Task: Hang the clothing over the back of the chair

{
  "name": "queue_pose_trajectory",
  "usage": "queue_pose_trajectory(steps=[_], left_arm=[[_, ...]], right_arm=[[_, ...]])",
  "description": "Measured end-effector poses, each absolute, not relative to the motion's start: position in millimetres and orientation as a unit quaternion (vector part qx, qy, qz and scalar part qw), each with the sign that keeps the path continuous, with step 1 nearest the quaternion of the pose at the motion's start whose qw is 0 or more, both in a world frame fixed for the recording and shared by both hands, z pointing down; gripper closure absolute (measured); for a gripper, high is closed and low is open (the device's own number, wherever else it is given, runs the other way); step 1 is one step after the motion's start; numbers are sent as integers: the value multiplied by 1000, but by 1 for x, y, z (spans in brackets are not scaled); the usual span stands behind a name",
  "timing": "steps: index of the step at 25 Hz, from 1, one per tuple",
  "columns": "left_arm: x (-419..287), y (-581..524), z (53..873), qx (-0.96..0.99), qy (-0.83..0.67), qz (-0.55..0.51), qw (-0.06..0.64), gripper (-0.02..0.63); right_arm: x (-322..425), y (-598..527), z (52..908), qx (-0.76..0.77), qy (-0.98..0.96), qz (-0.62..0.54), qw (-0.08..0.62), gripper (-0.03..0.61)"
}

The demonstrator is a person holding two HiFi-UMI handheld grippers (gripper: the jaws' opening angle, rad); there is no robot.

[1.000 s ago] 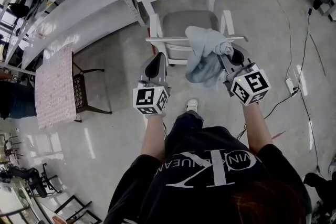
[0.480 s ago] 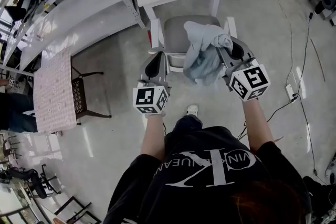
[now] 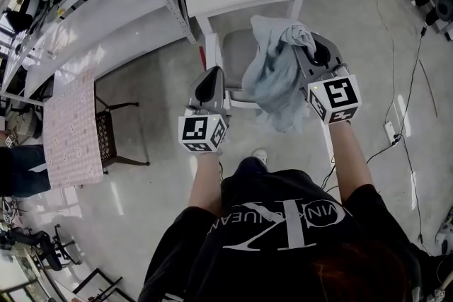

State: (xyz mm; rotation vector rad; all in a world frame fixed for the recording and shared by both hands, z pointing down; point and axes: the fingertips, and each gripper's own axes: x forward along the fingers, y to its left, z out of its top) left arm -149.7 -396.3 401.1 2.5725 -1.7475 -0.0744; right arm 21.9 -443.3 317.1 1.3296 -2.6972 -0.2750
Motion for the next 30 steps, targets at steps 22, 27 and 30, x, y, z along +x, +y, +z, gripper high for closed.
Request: queue_pose_trajectory(steps=[22,27,30], left_arm=[[-157,-433,423,833,-552,-5,33,603],[-152,-435,430,836,-548,-2,40,603],[-148,-436,433,838,-544,-2,43,603]], right_arm=[[14,-519,370,443,-873,-97,179,537],[6,-502,430,381,-878,-64,282,537],[0,-487,455,341,-874,-76,339,537]])
